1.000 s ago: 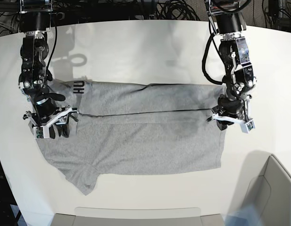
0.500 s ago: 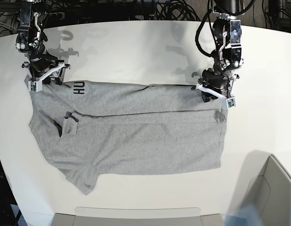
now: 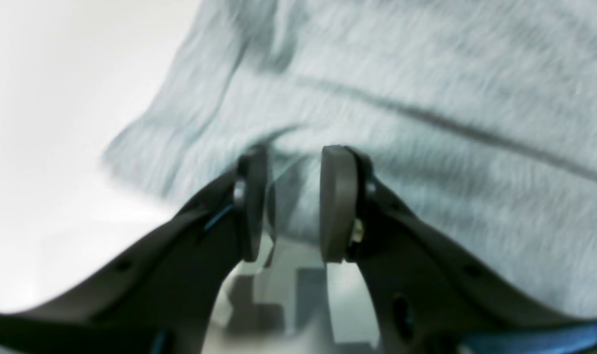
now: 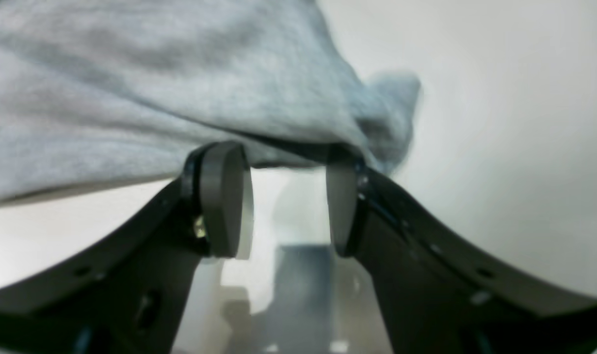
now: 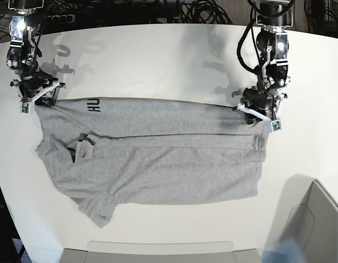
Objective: Fold the T-shirt properly
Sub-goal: 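Release the folded edge and raise both grippers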
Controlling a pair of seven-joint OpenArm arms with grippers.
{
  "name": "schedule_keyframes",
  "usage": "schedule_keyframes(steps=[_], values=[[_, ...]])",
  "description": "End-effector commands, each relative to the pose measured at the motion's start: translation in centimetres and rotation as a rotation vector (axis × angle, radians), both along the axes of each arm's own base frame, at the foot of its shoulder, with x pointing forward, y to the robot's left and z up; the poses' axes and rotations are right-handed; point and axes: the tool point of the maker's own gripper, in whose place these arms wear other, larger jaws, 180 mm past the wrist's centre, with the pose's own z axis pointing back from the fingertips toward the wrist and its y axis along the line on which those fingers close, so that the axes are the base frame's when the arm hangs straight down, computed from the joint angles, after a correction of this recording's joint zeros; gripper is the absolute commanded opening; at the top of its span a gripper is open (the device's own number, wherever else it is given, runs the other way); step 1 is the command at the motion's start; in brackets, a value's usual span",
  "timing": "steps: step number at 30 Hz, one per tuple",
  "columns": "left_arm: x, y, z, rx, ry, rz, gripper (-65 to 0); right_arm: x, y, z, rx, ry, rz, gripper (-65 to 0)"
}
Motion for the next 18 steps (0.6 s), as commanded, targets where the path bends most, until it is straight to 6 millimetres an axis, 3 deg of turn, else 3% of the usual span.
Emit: schedule_keyframes(steps=[1, 4, 7, 11, 14, 18], values=[[-0.3, -0.2, 0.3, -0.005, 0.014, -0.003, -46.0, 1.0, 0.6, 2.2, -0.006, -0.077, 0.023, -37.8], [-0.9, -0.7, 0.4, -0.008, 0.013, -0.013, -46.0, 0.6, 3.1, 3.6, 0.018, -0.121, 0.061, -37.8], [-1.6, -0.9, 0.9, -0.004, -0.003, -0.018, -46.0, 0.3, 4.2, 4.8, 0.018, -0.148, 0.087, -37.8], [-0.2, -1.7, 4.5, 0.0, -0.107, -0.044, -46.0, 2.4, 3.9, 6.5, 0.007, -0.205, 0.087, -37.8], [1.8, -2.2, 6.0, -0.008, -0.151, -0.05, -46.0, 4.4, 3.3, 7.2, 0.009, -0.237, 0.072, -37.8], [3.9, -3.0, 5.3, -0.047, -0.148, -0.027, -50.1, 6.1, 2.1, 6.7, 0.017, -0.234, 0.034, -40.4]])
